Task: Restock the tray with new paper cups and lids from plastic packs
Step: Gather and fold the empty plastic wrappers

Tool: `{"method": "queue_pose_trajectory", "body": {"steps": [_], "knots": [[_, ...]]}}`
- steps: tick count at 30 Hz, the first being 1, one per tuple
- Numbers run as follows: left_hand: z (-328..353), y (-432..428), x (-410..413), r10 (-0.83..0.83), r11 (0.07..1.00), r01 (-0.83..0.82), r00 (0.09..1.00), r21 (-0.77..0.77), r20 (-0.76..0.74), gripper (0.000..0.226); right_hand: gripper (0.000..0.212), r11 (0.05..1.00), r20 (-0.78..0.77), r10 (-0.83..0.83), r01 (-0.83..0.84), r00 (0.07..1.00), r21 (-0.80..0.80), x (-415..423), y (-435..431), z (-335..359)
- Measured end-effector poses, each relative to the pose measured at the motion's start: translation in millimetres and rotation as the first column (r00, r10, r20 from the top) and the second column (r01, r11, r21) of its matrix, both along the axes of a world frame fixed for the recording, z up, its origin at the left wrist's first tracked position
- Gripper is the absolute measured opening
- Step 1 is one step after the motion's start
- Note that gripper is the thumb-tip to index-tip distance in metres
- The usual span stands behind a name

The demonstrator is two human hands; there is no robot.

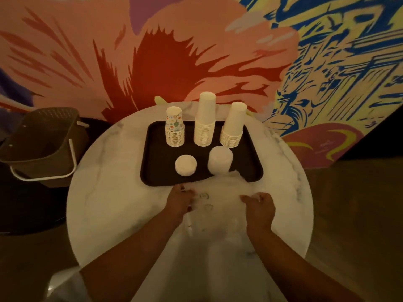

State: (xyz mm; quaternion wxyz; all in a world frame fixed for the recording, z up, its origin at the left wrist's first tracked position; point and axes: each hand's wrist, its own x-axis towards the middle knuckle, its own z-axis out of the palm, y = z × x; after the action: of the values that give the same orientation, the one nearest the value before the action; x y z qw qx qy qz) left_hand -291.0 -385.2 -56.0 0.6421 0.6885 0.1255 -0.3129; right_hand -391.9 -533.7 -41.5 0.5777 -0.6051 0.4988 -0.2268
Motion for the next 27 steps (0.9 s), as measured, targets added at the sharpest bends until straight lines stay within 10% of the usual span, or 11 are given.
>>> {"method": "queue_pose_trajectory", "body": {"steps": [4, 9, 12, 15, 18, 27], "knots": [[-22, -20, 2, -0.129, 0.931, -0.014, 0.922, 0.364, 0.364, 0.030, 0.030, 0.987, -0.216, 0.160, -0.163, 0.963, 0.006, -19, -7, -26], [-41, -25, -3, -0.278, 0.846, 0.003, 0.856, 0.533, 0.437, 0.036, 0.059, 0.854, -0.509, 0.311, -0.471, 0.803, -0.221, -28, -15, -39], [-48, -26, -8, -0.326, 0.814, 0.006, 0.832, 0.581, 0.448, 0.035, 0.100, 0.406, -0.685, 0.343, -0.759, 0.642, -0.508, -16, -20, -41], [-46, -35, -12, -0.336, 0.731, -0.096, 0.811, 0.676, 0.479, 0.040, 0.089, 0.030, -0.837, 0.335, -0.893, 0.432, -0.449, 7, -17, -45], [-36, -46, -23, -0.416, 0.629, -0.206, 0.725, 0.750, 0.548, 0.048, 0.062, -0.012, -0.872, 0.355, -0.931, 0.337, -0.365, 18, -11, -58], [-62, -47, -52, -0.807, 0.381, 0.140, 0.533, 0.914, 0.255, 0.054, 0.070, -0.081, -0.879, 0.423, -0.956, 0.221, -0.280, 23, -19, -88]]}}
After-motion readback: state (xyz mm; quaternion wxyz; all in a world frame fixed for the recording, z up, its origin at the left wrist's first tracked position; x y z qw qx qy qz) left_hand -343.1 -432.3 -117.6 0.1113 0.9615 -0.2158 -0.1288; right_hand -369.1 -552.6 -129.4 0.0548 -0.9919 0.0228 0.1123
